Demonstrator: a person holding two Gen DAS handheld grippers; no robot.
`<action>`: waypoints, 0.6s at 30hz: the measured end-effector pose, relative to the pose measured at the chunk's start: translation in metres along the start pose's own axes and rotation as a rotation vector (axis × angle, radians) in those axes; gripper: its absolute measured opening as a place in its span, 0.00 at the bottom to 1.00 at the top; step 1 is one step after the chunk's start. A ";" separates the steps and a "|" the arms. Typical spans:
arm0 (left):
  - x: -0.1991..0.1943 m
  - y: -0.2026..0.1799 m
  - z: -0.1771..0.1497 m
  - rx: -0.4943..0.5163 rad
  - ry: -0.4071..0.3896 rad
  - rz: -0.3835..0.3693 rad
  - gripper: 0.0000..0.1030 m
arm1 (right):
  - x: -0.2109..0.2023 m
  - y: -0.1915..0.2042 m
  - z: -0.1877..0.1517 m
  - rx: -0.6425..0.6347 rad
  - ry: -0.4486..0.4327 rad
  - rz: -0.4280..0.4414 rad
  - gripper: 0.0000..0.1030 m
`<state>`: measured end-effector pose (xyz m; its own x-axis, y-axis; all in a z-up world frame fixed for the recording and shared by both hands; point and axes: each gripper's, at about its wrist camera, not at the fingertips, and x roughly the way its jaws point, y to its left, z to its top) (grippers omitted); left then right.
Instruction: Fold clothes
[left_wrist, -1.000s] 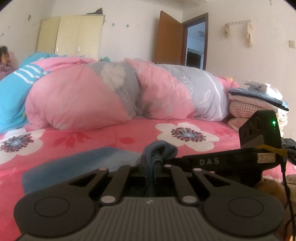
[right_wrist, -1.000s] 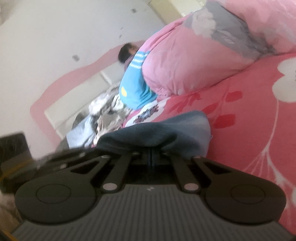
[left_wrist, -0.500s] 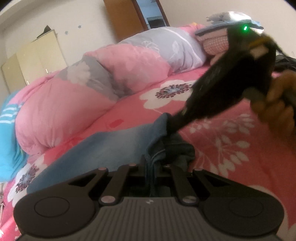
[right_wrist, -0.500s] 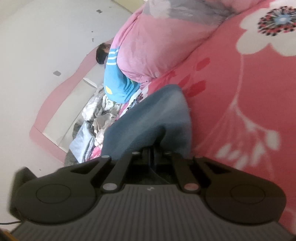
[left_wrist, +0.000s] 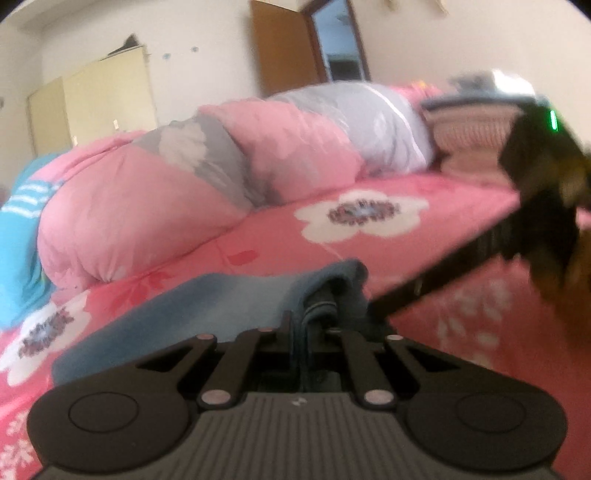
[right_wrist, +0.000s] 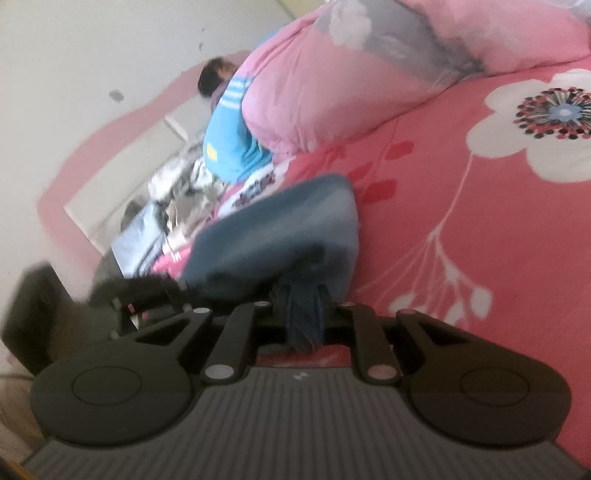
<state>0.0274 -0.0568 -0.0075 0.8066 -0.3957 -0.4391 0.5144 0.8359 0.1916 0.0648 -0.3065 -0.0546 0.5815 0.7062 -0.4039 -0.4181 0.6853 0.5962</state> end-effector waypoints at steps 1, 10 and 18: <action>-0.001 0.004 0.002 -0.026 -0.010 -0.004 0.06 | 0.004 0.000 -0.002 -0.004 0.009 0.006 0.12; -0.004 0.014 0.004 -0.107 -0.045 -0.038 0.06 | 0.033 0.000 -0.002 0.019 0.004 0.049 0.11; 0.002 -0.016 -0.012 0.112 0.000 -0.028 0.06 | 0.041 -0.007 0.000 0.099 -0.014 0.070 0.10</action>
